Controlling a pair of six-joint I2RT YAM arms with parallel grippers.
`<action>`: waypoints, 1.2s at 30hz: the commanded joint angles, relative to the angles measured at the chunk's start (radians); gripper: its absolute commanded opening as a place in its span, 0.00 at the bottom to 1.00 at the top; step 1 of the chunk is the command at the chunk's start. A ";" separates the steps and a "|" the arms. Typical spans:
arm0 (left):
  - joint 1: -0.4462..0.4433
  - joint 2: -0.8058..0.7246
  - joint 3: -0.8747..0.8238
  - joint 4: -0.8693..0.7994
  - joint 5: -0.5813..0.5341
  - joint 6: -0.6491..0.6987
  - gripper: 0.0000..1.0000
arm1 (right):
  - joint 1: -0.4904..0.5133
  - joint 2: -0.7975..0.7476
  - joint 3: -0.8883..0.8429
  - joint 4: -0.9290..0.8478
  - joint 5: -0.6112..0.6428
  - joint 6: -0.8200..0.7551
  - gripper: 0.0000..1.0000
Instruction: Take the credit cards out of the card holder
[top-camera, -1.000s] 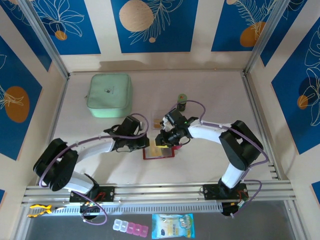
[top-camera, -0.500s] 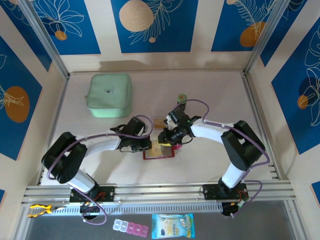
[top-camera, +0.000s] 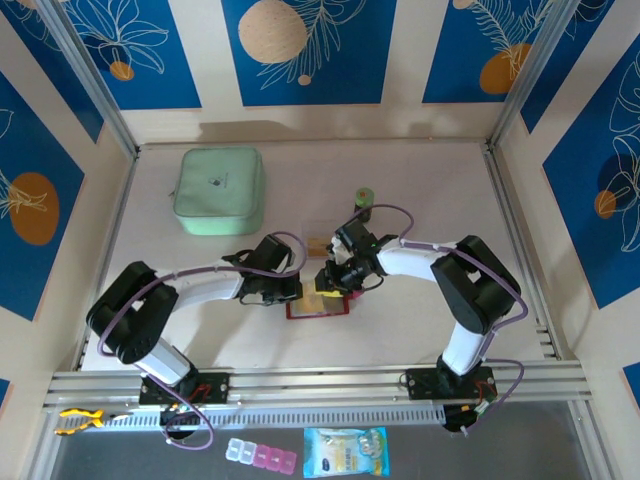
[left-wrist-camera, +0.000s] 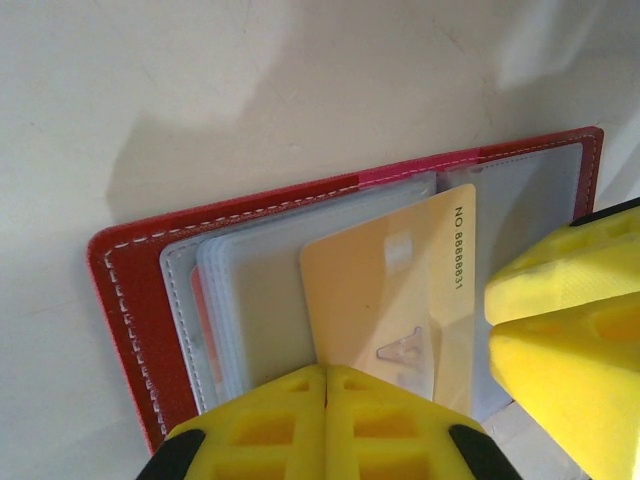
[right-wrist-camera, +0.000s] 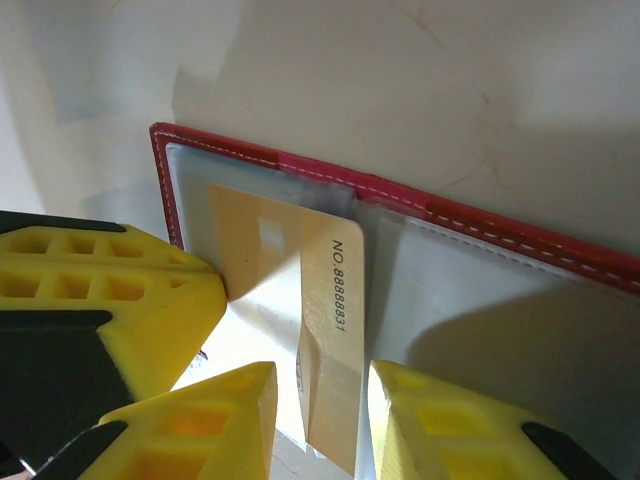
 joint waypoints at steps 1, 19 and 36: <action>-0.006 0.027 -0.013 -0.028 -0.014 -0.012 0.03 | -0.005 0.015 -0.018 0.018 -0.043 0.002 0.31; -0.004 0.040 -0.025 -0.025 -0.014 -0.017 0.02 | -0.007 0.006 -0.071 0.125 -0.124 0.050 0.21; -0.004 0.023 -0.031 -0.023 -0.017 -0.021 0.02 | -0.046 -0.102 -0.118 0.019 -0.047 0.001 0.12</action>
